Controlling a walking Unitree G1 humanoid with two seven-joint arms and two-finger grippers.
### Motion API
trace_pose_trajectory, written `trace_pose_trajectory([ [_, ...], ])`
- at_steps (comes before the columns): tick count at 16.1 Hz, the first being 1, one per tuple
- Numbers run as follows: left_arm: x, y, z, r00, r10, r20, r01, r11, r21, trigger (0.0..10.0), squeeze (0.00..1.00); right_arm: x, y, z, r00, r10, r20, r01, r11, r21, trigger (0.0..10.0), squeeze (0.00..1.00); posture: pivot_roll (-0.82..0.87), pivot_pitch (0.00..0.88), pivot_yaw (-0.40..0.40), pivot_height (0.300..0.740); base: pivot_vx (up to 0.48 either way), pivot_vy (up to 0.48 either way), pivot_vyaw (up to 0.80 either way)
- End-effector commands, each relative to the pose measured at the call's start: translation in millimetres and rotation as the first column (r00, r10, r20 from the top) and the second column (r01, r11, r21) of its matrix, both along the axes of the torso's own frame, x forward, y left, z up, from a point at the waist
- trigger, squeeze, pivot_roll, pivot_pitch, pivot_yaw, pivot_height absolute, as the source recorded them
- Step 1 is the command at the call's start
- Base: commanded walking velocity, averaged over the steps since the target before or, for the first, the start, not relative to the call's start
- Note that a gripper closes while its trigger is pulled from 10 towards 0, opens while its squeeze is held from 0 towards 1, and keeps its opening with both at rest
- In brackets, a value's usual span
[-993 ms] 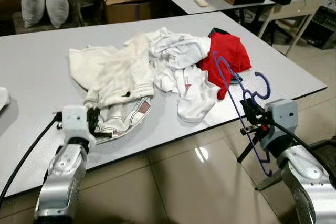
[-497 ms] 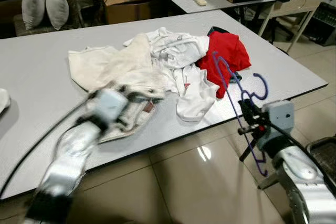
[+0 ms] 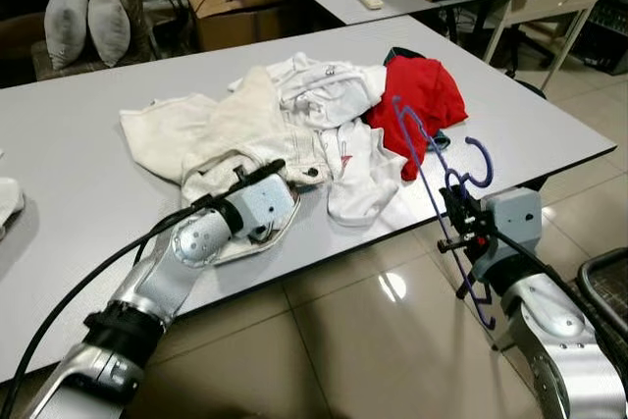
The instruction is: Hang hanger
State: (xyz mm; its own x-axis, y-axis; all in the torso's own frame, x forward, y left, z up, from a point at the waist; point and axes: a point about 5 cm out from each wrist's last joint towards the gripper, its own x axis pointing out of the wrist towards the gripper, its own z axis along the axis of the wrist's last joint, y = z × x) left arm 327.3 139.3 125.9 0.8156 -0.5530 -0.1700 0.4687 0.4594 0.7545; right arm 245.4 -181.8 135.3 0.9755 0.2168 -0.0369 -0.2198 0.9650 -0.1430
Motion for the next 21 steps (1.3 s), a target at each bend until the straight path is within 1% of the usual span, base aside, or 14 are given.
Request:
trace_pose_trajectory([
  [1, 8.8, 10.6, 4, 0.998, 0.046, 0.03, -0.047, 0.998, 0.036, 8.5, 0.0, 0.9, -0.8, 5, 1.0, -0.001, 0.031, 0.002, 1.0, -0.007, 10.0, 0.0, -0.2, 0.0, 0.052, 0.74, 0.0, 0.0, 0.0],
  [2, 12.9, 20.2, 6, 0.995, 0.093, 0.038, -0.095, 0.995, 0.044, 1.2, 0.0, 1.9, -1.8, 5, 0.999, -0.004, 0.032, 0.004, 1.0, -0.007, 10.0, 0.0, -0.18, 0.0, 0.046, 0.74, 0.0, 0.0, 0.0],
  [3, 15.5, 28.6, 8, 0.991, 0.128, 0.036, -0.13, 0.991, 0.031, 0.0, 0.0, 3.6, -1.3, 5, 0.999, -0.003, 0.032, 0.004, 1.0, -0.005, 10.0, 0.0, -0.18, 0.0, 0.044, 0.74, 0.0, 0.0, 0.0],
  [4, 16.7, 34.7, 10, 0.987, 0.155, 0.031, -0.155, 0.988, 0.0, 0.0, 0.0, 5.1, 0.3, 5, 0.999, 0.001, 0.033, -0.001, 1.0, -0.003, 10.0, 0.0, -0.18, 0.0, 0.044, 0.74, 0.0, 0.0, 0.0],
  [7, 7.4, 54.4, 25, 0.991, 0.092, -0.102, -0.121, 0.939, -0.322, 0.0, 0.0, 6.6, 8.9, 6, 0.999, 0.035, 0.038, -0.035, 0.999, 0.001, 10.0, 0.0, -0.17, 0.0, 0.045, 0.74, 0.0, 0.0, 0.0],
  [9, 4.4, 84.8, 24, 0.975, 0.173, -0.14, -0.208, 0.932, -0.298, 0.0, 0.0, 5.2, 7.6, 4, 0.999, 0.037, 0.035, -0.037, 0.999, -0.003, 10.0, 0.0, -0.17, 0.0, 0.045, 0.74, 0.0, 0.0, 0.0],
  [11, 9.4, 130.5, 35, 0.905, 0.395, -0.156, -0.425, 0.84, -0.338, 0.0, 0.0, 5.3, 4.6, 4, 0.999, 0.03, 0.034, -0.03, 1.0, -0.003, 10.0, 0.0, -0.17, 0.0, 0.041, 0.74, 0.0, 0.0, 0.0],
  [12, 6.5, 140.7, 30, 0.877, 0.408, -0.254, -0.474, 0.818, -0.324, 0.0, 0.0, 4.8, 4.6, 3, 0.999, 0.032, 0.027, -0.032, 0.999, -0.005, 10.0, 0.0, -0.17, 0.0, 0.042, 0.74, 0.0, 0.0, 0.0],
  [13, 0.7, 136.2, 25, 0.891, 0.318, -0.322, -0.418, 0.852, -0.315, 0.0, 0.0, 4.4, 4.8, 2, 0.999, 0.035, 0.023, -0.035, 0.999, -0.006, 10.0, 0.0, -0.17, 0.0, 0.042, 0.74, 0.0, 0.0, 0.0],
  [14, -13.8, 117.5, 20, 0.92, 0.099, -0.378, -0.213, 0.938, -0.273, 7.8, 0.0, 3.9, 4.6, 1, 0.999, 0.035, 0.02, -0.035, 0.999, -0.005, 10.0, 0.0, -0.16, 0.0, 0.041, 0.74, 0.0, 0.0, 0.0],
  [15, -17.1, 114.2, 18, 0.919, 0.061, -0.39, -0.174, 0.95, -0.26, 10.0, 0.0, 3.8, 4.5, 1, 0.999, 0.035, 0.02, -0.035, 0.999, -0.004, 10.0, 0.0, -0.16, 0.0, 0.041, 0.74, 0.0, 0.0, 0.0],
  [16, -26.3, 105.0, 15, 0.905, -0.055, -0.421, -0.064, 0.963, -0.263, 10.0, 0.0, 3.5, 4.6, 0, 0.999, 0.035, 0.019, -0.035, 0.999, -0.005, 10.0, 0.0, -0.17, 0.0, 0.047, 0.74, 0.0, 0.0, 0.0],
  [17, -32.8, 98.7, 14, 0.888, -0.134, -0.439, 0.008, 0.961, -0.276, 10.0, 1.0, 3.0, 4.6, 0, 0.999, 0.035, 0.019, -0.035, 0.999, -0.006, 10.0, 0.0, -0.17, 0.0, 0.052, 0.74, 0.0, 0.0, 0.0],
  [21, -40.6, 95.7, 37, 0.881, -0.251, -0.402, 0.188, 0.964, -0.189, 10.0, 1.0, -0.5, -0.1, -1, 1.0, 0.015, 0.023, -0.015, 1.0, 0.007, 10.0, 0.0, -0.16, 0.0, 0.059, 0.74, 0.0, 0.0, 0.0],
])
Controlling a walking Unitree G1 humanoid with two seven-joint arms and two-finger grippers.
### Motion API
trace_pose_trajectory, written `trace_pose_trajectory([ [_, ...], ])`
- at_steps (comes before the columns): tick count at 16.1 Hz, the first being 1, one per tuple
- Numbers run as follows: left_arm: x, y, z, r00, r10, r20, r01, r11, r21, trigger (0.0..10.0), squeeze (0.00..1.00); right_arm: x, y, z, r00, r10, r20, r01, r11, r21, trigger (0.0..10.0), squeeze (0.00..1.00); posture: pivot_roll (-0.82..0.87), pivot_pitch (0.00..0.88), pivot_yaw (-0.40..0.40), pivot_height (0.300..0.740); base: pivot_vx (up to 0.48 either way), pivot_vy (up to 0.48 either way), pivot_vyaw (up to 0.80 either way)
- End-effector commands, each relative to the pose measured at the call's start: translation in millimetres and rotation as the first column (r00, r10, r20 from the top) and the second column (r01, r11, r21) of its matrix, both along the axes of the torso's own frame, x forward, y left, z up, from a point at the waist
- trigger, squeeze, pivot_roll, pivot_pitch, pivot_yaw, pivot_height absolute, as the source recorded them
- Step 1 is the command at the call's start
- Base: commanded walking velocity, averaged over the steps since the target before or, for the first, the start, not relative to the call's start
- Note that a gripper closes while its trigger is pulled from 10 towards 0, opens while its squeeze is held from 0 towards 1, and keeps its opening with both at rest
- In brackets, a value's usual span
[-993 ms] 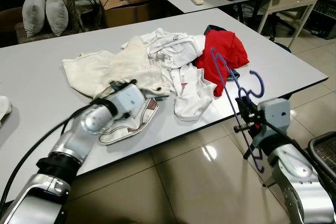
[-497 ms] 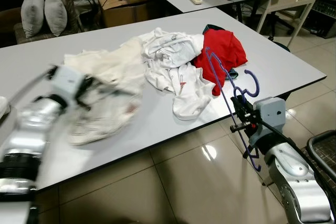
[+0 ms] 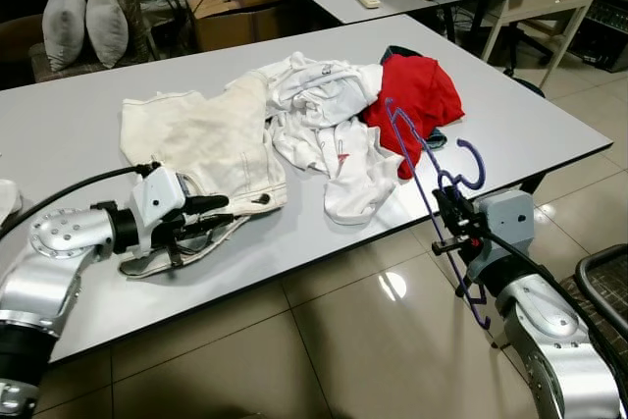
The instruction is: Hang hanger
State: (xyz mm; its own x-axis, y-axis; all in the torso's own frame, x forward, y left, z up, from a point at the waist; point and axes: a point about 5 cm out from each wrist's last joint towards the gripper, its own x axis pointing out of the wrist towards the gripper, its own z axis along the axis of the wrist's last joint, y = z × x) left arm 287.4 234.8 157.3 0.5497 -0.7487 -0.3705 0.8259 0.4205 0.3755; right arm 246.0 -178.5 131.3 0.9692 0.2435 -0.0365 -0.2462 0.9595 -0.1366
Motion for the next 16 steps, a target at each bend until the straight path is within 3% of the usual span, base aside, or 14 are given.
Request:
trace_pose_trajectory([
  [1, -2.1, -0.5, 10, 0.998, -0.046, 0.033, 0.045, 0.999, 0.027, 10.0, 1.0, -1.3, -4.3, 3, 0.999, -0.021, 0.024, 0.02, 1.0, 0.014, 10.0, 0.0, -0.16, 0.0, 0.062, 0.74, 0.0, 0.0, 0.0],
  [3, -5.3, -9.8, 18, 0.995, -0.097, 0.032, 0.097, 0.995, -0.015, 10.0, 1.0, -1.3, -5.2, 3, 0.999, -0.023, 0.026, 0.023, 1.0, 0.009, 10.0, 0.0, -0.16, 0.0, 0.064, 0.74, 0.0, 0.0, 0.0],
  [6, 0.6, -47.1, 10, 0.984, -0.175, 0.032, 0.177, 0.981, -0.08, 10.0, 1.0, 0.4, -3.6, 5, 0.999, -0.024, 0.035, 0.024, 1.0, 0.003, 10.0, 0.0, -0.18, 0.0, 0.084, 0.74, 0.0, 0.0, 0.0],
  [9, 2.9, -66.0, -20, 0.984, -0.173, -0.034, 0.173, 0.985, 0.022, 10.0, 1.0, -2.4, -4.7, 6, 0.999, -0.034, 0.04, 0.034, 0.999, 0.0, 10.0, 0.0, -0.2, 0.0, 0.094, 0.74, 0.0, 0.0, 0.0],
  [12, 17.8, -77.3, -34, 0.996, -0.06, 0.058, 0.051, 0.989, 0.14, 10.0, 1.0, -2.1, -3.8, 6, 0.999, -0.034, 0.039, 0.034, 0.999, -0.001, 10.0, 0.0, -0.2, 0.0, 0.087, 0.74, 0.0, 0.0, 0.0],
  [13, 23.2, -80.2, -34, 0.993, -0.023, 0.117, 0.004, 0.987, 0.162, 10.0, 0.0, -1.6, -3.1, 6, 0.999, -0.032, 0.04, 0.032, 0.999, 0.001, 10.0, 0.0, -0.2, 0.0, 0.086, 0.74, 0.0, 0.0, 0.0],
  [14, 33.6, -87.5, -32, 0.964, 0.033, 0.263, -0.081, 0.981, 0.176, 10.0, 0.0, -0.4, -1.1, 6, 0.999, -0.029, 0.041, 0.029, 1.0, 0.003, 10.0, 0.0, -0.2, 0.0, 0.088, 0.74, 0.0, 0.0, 0.0],
  [16, 37.9, -85.2, -39, 0.945, 0.037, 0.324, -0.123, 0.96, 0.251, 10.0, 0.0, -0.6, 1.3, 6, 0.999, -0.023, 0.042, 0.023, 1.0, 0.003, 10.0, 0.0, -0.21, 0.0, 0.089, 0.74, 0.0, 0.0, 0.0],
])
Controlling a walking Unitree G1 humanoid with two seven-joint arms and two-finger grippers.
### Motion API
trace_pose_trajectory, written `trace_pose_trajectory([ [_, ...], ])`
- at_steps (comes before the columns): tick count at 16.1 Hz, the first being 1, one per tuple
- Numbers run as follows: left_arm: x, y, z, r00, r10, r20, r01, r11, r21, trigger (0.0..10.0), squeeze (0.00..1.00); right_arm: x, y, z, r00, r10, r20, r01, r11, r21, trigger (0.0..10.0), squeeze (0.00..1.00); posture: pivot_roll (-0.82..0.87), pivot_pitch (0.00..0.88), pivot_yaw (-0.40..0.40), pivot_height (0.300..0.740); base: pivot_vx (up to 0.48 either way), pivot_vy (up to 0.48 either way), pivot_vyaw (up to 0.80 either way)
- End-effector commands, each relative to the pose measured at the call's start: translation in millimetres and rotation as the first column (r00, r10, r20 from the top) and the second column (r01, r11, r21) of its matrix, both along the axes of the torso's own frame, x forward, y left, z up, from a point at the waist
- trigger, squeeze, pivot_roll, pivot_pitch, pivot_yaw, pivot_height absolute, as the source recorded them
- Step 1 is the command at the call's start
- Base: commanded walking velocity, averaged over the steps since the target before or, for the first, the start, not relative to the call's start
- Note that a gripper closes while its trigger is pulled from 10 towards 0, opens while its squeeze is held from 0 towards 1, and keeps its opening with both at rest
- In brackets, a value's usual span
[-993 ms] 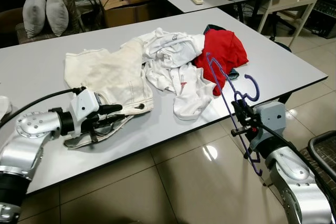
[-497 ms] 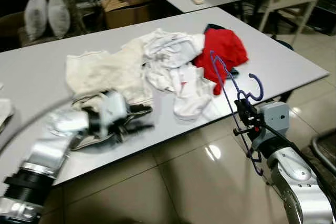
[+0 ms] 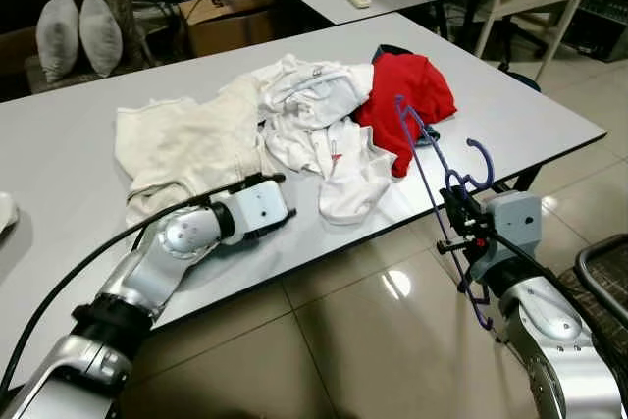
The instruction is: Hang hanger
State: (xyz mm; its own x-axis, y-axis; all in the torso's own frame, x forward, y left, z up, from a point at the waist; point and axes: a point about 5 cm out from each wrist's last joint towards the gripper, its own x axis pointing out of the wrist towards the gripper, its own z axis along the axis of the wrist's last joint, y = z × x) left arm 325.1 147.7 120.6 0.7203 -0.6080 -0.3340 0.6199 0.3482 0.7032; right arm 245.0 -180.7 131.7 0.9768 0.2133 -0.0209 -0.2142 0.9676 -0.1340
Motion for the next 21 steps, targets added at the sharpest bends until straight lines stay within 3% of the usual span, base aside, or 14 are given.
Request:
trace_pose_trajectory([
  [1, 2.2, 4.7, -6, 0.999, 0.026, 0.022, -0.027, 0.998, 0.054, 10.0, 0.0, 0.4, 4.2, 6, 1.0, 0.01, 0.027, -0.01, 1.0, -0.006, 10.0, 0.0, -0.21, 0.0, 0.091, 0.74, 0.0, 0.0, 0.0],
  [3, 6.2, 13.5, -17, 0.996, 0.06, 0.059, -0.068, 0.987, 0.147, 10.0, 0.0, 0.3, 5.1, 5, 1.0, 0.013, 0.027, -0.013, 1.0, -0.011, 10.0, 0.0, -0.22, 0.0, 0.092, 0.74, 0.0, 0.0, 0.0],
  [4, 2.5, 13.4, -25, 0.999, 0.037, 0.01, -0.038, 0.987, 0.159, 10.0, 0.0, 1.0, 4.7, 6, 0.999, 0.013, 0.029, -0.012, 1.0, -0.014, 10.0, 0.0, -0.21, 0.0, 0.092, 0.74, 0.0, 0.0, 0.0],
  [6, 6.2, 16.3, -26, 0.997, 0.065, 0.04, -0.071, 0.981, 0.183, 10.0, 0.0, 2.5, 4.3, 7, 0.999, 0.012, 0.032, -0.012, 1.0, -0.016, 10.0, 0.0, -0.21, 0.0, 0.092, 0.74, 0.0, 0.0, 0.0],
  [8, 16.9, 26.5, -17, 0.979, 0.158, 0.132, -0.181, 0.965, 0.189, 10.0, 0.0, 3.2, 4.3, 7, 0.999, 0.012, 0.035, -0.012, 1.0, -0.018, 10.0, 0.0, -0.21, 0.0, 0.09, 0.74, 0.0, 0.0, 0.0],
  [13, 24.3, 39.2, 3, 0.956, 0.193, 0.219, -0.233, 0.957, 0.171, 10.0, 0.0, 3.4, 5.6, 6, 0.999, 0.013, 0.037, -0.012, 1.0, -0.021, 10.0, 0.0, -0.21, 0.0, 0.094, 0.74, 0.0, 0.0, 0.0],
  [18, 23.1, 63.8, 30, 0.942, 0.196, 0.272, -0.251, 0.95, 0.187, 10.0, 0.0, 3.5, 2.8, 7, 0.999, 0.005, 0.042, -0.004, 1.0, -0.027, 10.0, 0.0, -0.21, 0.0, 0.098, 0.74, 0.0, 0.0, 0.0],
  [21, 24.5, 77.5, 40, 0.942, 0.223, 0.25, -0.279, 0.936, 0.214, 10.0, 0.0, 5.6, 1.7, 7, 0.999, 0.008, 0.043, -0.007, 1.0, -0.03, 10.0, 0.0, -0.2, 0.0, 0.089, 0.74, 0.0, 0.0, 0.0],
])
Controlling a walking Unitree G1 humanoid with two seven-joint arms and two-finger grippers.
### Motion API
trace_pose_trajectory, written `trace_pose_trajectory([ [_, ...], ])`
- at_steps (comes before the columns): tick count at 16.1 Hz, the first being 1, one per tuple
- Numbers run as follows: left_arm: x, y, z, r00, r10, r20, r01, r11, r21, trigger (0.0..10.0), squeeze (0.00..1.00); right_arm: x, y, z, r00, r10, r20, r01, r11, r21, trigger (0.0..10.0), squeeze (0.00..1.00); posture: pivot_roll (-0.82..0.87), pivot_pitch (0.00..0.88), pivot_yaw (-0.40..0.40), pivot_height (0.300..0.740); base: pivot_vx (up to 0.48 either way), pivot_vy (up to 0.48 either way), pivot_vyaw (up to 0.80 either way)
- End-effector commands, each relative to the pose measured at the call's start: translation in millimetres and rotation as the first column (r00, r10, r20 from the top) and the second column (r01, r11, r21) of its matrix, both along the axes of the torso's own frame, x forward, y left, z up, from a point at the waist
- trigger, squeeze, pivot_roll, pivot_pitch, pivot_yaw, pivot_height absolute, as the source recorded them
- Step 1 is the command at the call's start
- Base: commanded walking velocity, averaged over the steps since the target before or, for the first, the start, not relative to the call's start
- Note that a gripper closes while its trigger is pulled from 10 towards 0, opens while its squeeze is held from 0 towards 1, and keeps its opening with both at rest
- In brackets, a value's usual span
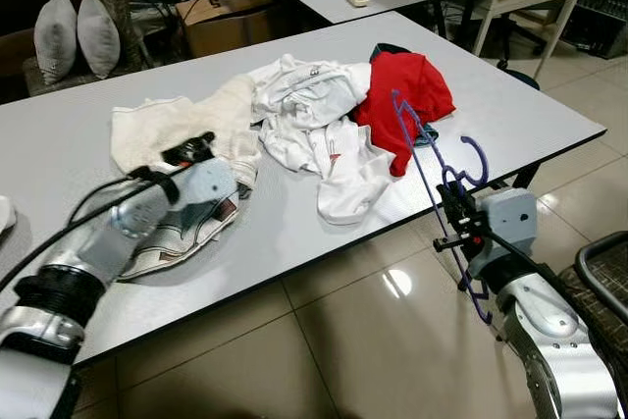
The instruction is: Hang hanger
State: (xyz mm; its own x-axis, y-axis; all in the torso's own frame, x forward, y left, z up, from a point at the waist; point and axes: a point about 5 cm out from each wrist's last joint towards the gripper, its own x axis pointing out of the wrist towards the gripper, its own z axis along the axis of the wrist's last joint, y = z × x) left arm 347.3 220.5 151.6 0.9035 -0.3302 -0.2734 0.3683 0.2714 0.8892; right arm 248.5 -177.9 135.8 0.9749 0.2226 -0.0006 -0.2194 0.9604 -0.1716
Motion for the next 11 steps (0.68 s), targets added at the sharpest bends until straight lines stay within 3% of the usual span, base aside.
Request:
trace_pose_trajectory([
  [1, 2.2, 3.9, 7, 1.0, 0.02, -0.008, -0.02, 0.999, -0.036, 10.0, 0.0, 4.2, 0.9, 3, 1.0, 0.004, 0.017, -0.005, 1.0, 0.004, 10.0, 0.0, -0.19, 0.0, 0.087, 0.74, 0.0, 0.0, 0.0],
  [2, 1.8, 2.1, 5, 1.0, 0.017, -0.016, -0.017, 0.999, -0.048, 10.0, 0.0, 4.7, 1.7, 3, 1.0, 0.007, 0.017, -0.007, 1.0, 0.004, 10.0, 0.0, -0.19, 0.0, 0.087, 0.74, 0.0, 0.0, 0.0],
  [3, 0.5, -3.6, 3, 1.0, 0.002, -0.022, -0.004, 0.997, -0.081, 1.4, 0.0, 5.1, 2.8, 3, 1.0, 0.011, 0.018, -0.011, 1.0, 0.005, 10.0, 0.0, -0.19, 0.0, 0.088, 0.74, 0.0, 0.0, 0.0],
  [4, -0.6, -8.6, 3, 0.999, -0.014, -0.029, 0.01, 0.993, -0.121, 0.0, 0.0, 5.2, 3.1, 3, 1.0, 0.012, 0.018, -0.012, 1.0, 0.005, 10.0, 0.0, -0.19, 0.0, 0.088, 0.74, 0.0, 0.0, 0.0],
  [6, -0.6, -13.2, 5, 0.999, -0.025, -0.024, 0.02, 0.986, -0.168, 0.0, 0.0, 4.3, 2.3, 2, 1.0, 0.012, 0.018, -0.012, 1.0, 0.007, 10.0, 0.0, -0.19, 0.0, 0.088, 0.74, 0.0, 0.0, 0.0],
  [11, 3.7, -24.2, 8, 0.997, -0.072, -0.033, 0.064, 0.979, -0.192, 0.0, 0.0, 1.0, 2.8, 5, 0.998, 0.061, 0.021, -0.061, 0.998, 0.02, 10.0, 0.0, -0.2, 0.0, 0.099, 0.74, 0.0, 0.0, 0.0],
])
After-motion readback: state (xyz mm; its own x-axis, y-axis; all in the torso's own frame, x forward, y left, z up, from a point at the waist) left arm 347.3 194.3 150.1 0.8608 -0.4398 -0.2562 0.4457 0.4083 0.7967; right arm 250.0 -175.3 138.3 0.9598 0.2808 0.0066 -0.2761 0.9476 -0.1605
